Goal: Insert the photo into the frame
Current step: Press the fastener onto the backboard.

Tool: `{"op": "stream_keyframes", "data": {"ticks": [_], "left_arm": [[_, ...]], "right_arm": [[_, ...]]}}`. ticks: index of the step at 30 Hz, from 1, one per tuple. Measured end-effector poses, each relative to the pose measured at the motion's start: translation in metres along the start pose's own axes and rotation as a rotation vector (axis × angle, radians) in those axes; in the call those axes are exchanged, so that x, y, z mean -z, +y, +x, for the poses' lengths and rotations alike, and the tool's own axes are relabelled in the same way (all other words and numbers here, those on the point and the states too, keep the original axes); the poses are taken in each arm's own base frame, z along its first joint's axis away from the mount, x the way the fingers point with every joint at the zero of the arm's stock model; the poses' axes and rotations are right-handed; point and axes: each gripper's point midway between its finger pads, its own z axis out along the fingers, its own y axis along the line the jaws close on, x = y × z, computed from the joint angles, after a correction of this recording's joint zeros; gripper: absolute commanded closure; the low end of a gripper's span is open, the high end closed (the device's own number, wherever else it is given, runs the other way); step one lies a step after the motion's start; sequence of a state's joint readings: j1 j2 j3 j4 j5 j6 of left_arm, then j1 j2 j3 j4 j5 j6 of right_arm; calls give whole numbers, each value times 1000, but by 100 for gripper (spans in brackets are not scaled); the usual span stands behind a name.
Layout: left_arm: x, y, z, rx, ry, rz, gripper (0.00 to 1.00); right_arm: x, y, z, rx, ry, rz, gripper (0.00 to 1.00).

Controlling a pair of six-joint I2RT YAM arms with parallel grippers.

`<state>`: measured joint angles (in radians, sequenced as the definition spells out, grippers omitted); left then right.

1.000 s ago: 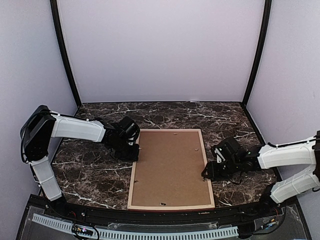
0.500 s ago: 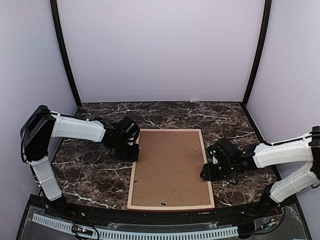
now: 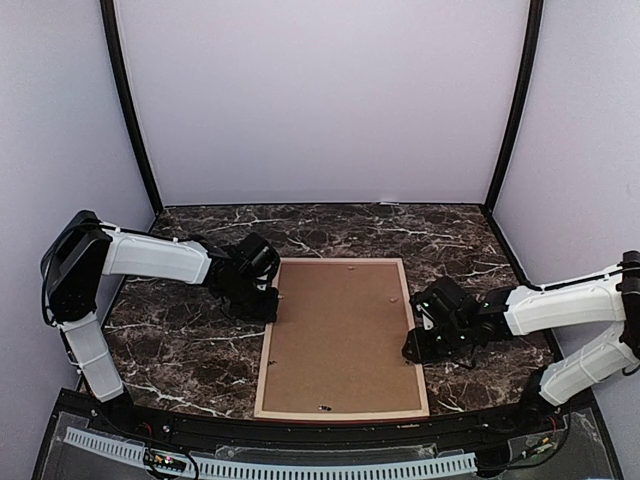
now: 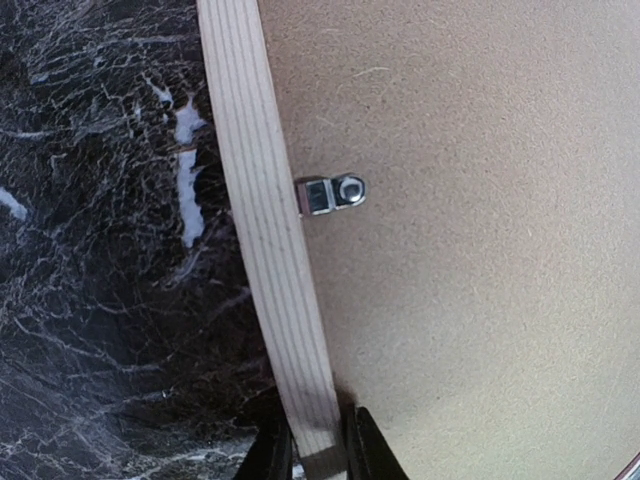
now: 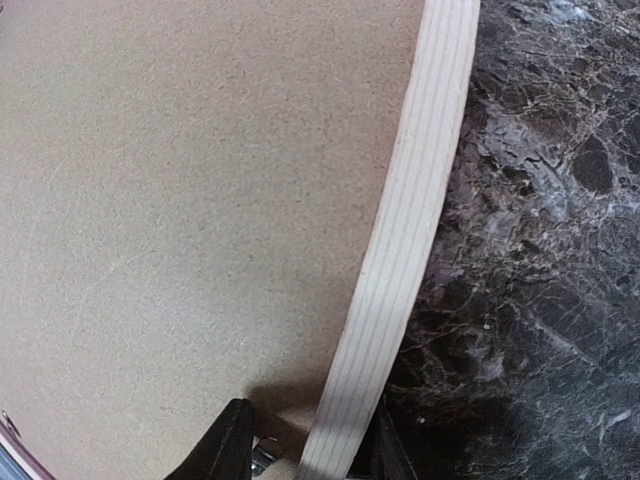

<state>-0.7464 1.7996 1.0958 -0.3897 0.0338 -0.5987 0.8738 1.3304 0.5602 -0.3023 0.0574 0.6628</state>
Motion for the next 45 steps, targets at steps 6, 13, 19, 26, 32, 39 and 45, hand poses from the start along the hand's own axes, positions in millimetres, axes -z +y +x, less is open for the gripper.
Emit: {"op": "stream_keyframes", "data": {"ticks": [6,13,19,26,32,39,45], "left_arm": [[0,0,0,0,0,0,82],[0,0,0,0,0,-2,82],[0,0,0,-1,0,-2,82],[0,2,1,-8,2,-11,82],[1,4,1,-11,1,-20,82],[1,4,1,-11,0,-23,82],[1,4,0,-11,-3,-24,82]], "right_arm": [[1,0,1,19,6,1,65],[2,2,3,33,19,-11,68],[4,5,10,47,49,-36,69],[6,10,17,63,85,-74,71],[5,13,20,73,102,-93,73],[5,15,21,78,113,-109,56],[7,19,24,78,134,-139,45]]}}
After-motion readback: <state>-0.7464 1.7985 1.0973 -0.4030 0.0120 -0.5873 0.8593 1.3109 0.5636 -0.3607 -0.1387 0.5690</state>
